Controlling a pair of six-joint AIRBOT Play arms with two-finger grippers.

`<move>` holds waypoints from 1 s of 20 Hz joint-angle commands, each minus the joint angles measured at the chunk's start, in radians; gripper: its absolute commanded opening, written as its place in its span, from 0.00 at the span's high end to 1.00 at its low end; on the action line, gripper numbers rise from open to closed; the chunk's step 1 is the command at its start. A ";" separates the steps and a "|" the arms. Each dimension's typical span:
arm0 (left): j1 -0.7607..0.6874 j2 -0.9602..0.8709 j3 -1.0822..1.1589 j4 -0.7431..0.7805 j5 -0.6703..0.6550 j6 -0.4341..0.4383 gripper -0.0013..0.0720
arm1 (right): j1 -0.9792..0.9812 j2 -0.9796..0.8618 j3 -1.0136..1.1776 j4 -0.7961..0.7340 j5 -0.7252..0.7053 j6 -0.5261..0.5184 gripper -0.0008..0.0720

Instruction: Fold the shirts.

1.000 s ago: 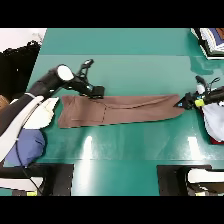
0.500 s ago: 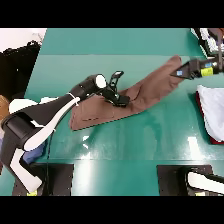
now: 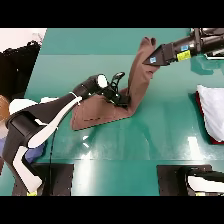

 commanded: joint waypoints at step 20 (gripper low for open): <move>0.611 0.548 0.010 0.195 -0.241 0.093 0.95 | 0.554 -0.361 0.050 -0.029 -0.249 -0.099 0.21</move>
